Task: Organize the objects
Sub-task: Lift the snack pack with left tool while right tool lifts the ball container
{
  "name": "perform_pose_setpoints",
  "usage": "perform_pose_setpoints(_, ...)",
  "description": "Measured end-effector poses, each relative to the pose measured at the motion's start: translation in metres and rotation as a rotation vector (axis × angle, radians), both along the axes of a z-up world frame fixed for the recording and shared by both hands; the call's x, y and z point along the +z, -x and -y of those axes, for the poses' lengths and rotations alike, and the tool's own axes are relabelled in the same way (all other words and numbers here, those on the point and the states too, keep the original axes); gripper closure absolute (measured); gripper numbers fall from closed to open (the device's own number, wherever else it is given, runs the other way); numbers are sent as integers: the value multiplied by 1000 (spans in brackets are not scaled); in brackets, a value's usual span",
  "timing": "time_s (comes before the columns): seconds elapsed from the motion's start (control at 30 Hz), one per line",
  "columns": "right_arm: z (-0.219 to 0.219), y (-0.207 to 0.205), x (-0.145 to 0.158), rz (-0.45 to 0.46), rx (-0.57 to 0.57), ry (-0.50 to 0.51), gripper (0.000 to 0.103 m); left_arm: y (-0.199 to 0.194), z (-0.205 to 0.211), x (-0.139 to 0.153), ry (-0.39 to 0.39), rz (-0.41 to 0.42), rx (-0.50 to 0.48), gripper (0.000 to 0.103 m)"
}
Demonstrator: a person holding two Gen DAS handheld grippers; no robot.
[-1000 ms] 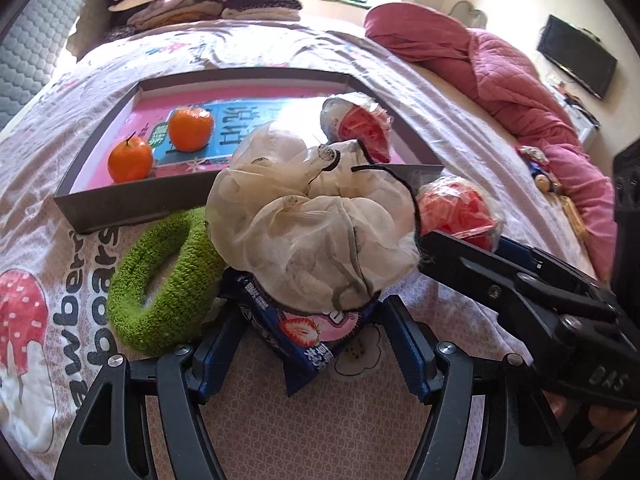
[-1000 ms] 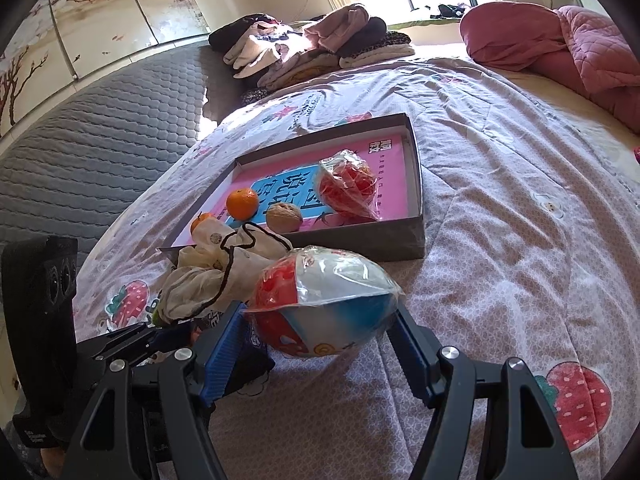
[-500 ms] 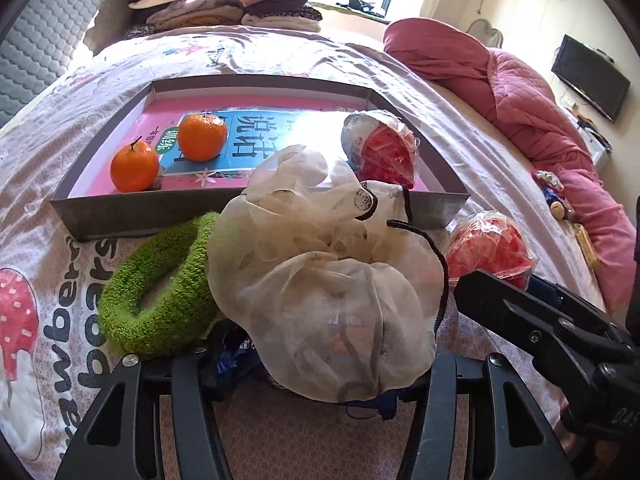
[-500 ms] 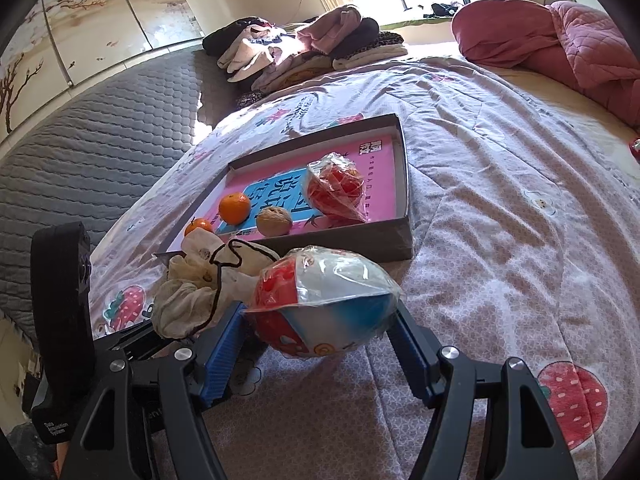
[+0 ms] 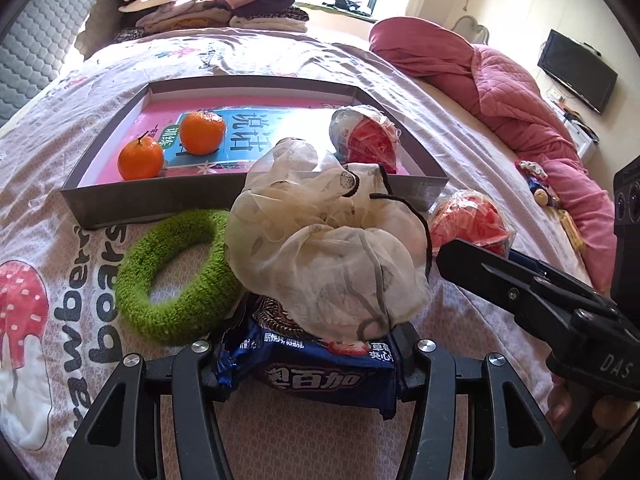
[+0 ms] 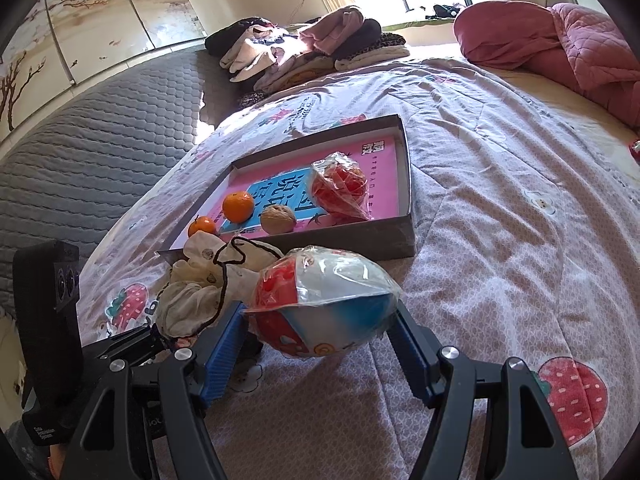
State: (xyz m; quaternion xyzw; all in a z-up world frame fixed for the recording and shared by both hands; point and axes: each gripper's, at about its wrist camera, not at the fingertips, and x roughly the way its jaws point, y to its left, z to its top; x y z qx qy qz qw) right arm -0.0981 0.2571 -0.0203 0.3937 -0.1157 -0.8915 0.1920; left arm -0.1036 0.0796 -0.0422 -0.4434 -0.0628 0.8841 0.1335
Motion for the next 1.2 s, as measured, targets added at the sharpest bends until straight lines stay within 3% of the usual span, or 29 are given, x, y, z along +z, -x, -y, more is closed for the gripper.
perform_pose_setpoints(0.5, 3, -23, 17, -38, 20, 11, 33, -29, 18, 12, -2, 6, -7, 46)
perform_pose_setpoints(1.2, 24, -51, 64, -153, 44, -31, 33, -64, 48, 66, -39, -101, 14, 46)
